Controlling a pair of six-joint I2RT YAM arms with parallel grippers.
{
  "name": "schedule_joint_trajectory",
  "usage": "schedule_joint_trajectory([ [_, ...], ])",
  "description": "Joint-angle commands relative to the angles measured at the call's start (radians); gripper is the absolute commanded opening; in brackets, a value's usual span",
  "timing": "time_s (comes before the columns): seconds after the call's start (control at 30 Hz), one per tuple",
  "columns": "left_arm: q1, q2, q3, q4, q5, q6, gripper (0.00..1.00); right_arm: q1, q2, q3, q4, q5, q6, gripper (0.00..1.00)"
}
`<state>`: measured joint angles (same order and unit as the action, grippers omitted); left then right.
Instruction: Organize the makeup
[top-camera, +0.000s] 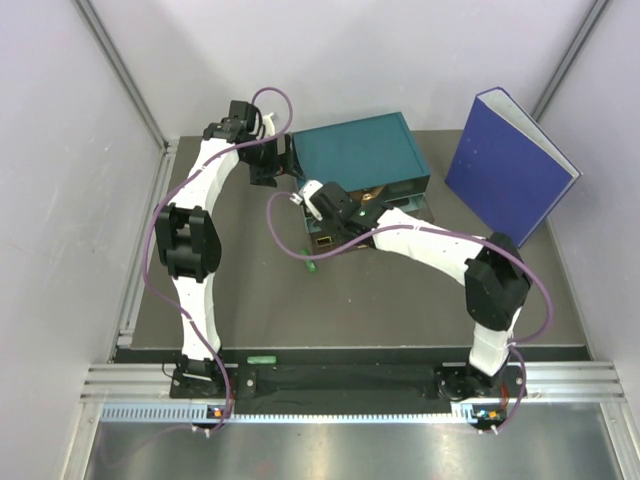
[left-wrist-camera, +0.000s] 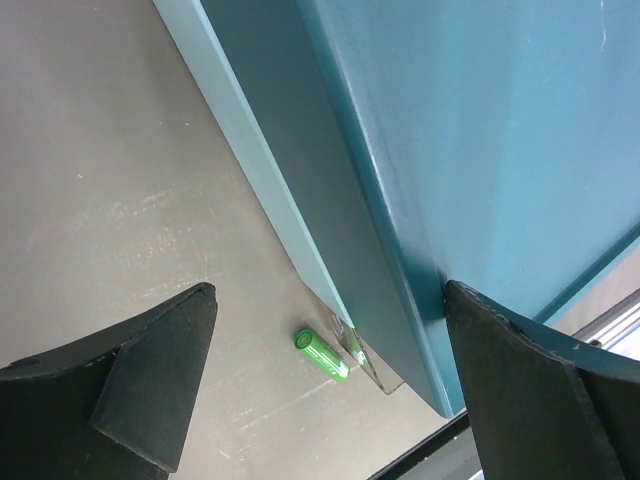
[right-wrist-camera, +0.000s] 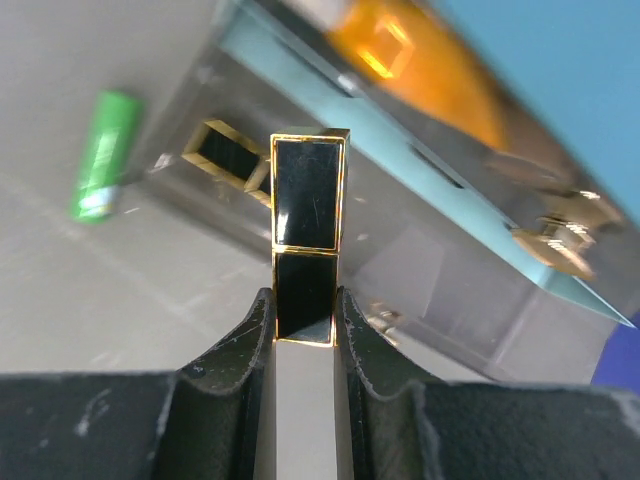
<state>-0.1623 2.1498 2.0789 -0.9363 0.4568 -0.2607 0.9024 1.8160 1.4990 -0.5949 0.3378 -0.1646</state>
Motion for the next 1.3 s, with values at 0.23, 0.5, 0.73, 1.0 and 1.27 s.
schedule_joint_trajectory([
  [0.23,0.03,0.028,0.012,-0.039,-0.101,0.034,0.99,-0.037,0.097,0.072,0.038,0.03,-0.006,0.01],
  [0.5,0.03,0.03,0.029,-0.045,-0.098,0.031,0.99,-0.037,0.053,0.075,0.032,0.029,0.043,0.68],
  [0.73,0.03,0.024,0.04,-0.042,-0.099,0.025,0.99,-0.022,-0.066,0.026,0.079,-0.235,0.102,0.7],
  [1.0,0.03,0.012,0.04,-0.038,-0.089,0.02,0.99,0.061,-0.015,-0.014,0.106,-0.451,0.158,0.65],
  [1.27,0.03,0.002,0.032,-0.041,-0.081,0.026,0.99,0.09,0.117,0.033,0.119,-0.447,0.23,0.66],
])
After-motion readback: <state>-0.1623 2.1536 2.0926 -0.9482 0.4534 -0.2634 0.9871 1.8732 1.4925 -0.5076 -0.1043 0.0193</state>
